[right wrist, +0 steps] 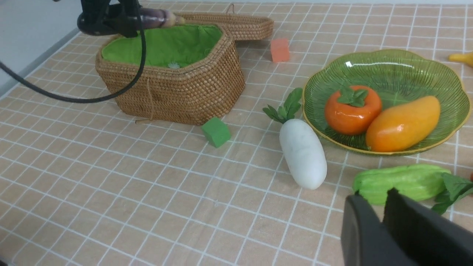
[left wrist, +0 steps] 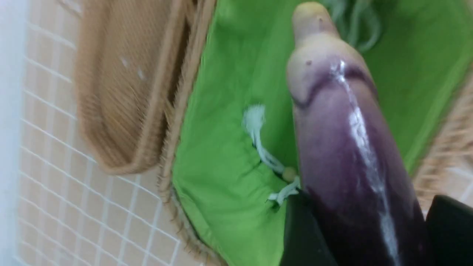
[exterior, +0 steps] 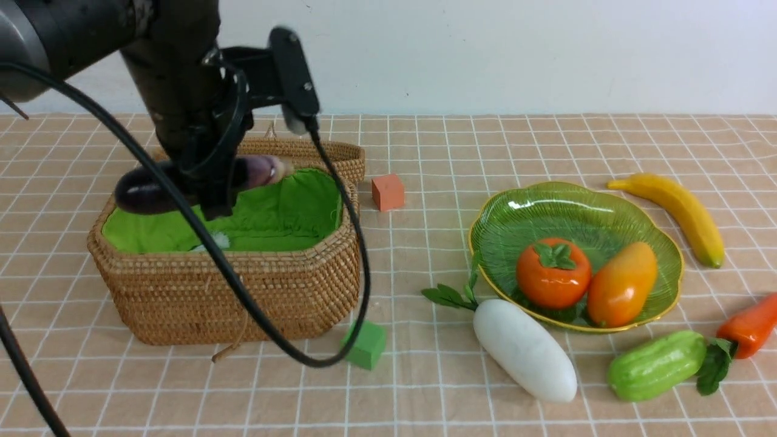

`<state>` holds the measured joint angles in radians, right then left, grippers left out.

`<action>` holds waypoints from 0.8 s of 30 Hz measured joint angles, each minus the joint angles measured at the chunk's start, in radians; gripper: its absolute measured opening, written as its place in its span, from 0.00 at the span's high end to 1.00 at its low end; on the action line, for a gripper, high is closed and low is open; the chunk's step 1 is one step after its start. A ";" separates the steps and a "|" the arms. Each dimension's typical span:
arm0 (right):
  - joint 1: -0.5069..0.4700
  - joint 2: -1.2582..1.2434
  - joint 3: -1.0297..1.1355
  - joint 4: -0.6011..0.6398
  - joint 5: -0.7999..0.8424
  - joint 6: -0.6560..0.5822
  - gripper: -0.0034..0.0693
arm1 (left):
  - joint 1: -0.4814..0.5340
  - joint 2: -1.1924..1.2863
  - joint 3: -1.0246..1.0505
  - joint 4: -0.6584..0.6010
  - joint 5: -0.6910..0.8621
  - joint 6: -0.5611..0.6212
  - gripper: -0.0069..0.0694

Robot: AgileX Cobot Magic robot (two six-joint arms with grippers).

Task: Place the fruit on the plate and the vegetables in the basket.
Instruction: Use the left arm to grab an eggplant and put it into the left basket, then take a daikon with your right arm and place it on the basket on the left.

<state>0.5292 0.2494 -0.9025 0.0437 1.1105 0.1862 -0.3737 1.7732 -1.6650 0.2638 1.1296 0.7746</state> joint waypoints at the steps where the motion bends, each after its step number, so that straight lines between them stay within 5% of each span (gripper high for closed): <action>1: 0.000 0.000 0.000 0.002 0.004 -0.001 0.80 | 0.017 0.021 0.009 -0.005 -0.022 0.000 0.38; 5: 0.000 0.000 0.000 0.006 0.004 -0.001 0.80 | 0.025 0.054 0.013 -0.008 -0.066 -0.010 0.38; 11: 0.000 0.033 0.000 0.023 0.006 0.001 0.80 | 0.025 0.039 0.014 -0.020 -0.057 -0.203 0.11; 15: 0.000 0.125 0.000 0.023 0.008 -0.001 0.80 | 0.019 -0.013 0.015 -0.021 -0.049 -0.331 0.05; 19: 0.000 0.287 0.000 0.023 -0.016 -0.037 0.80 | -0.041 -0.142 0.017 -0.017 0.006 -0.582 0.21; 21: 0.000 0.431 -0.022 0.026 -0.034 -0.068 0.80 | -0.116 -0.260 0.017 -0.024 0.053 -0.753 0.52; 22: 0.000 0.464 -0.030 0.028 -0.038 -0.076 0.80 | -0.133 -0.286 0.019 -0.033 0.060 -0.794 0.63; 23: 0.000 0.486 -0.036 0.027 -0.040 -0.081 0.80 | -0.138 -0.295 0.020 -0.033 0.061 -0.803 0.63; 24: 0.000 0.552 -0.056 0.034 -0.043 -0.097 0.80 | -0.173 -0.359 0.035 -0.051 0.068 -0.850 0.80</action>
<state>0.5292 0.8016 -0.9586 0.0774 1.0672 0.0897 -0.5472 1.4145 -1.6298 0.2129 1.1971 -0.0752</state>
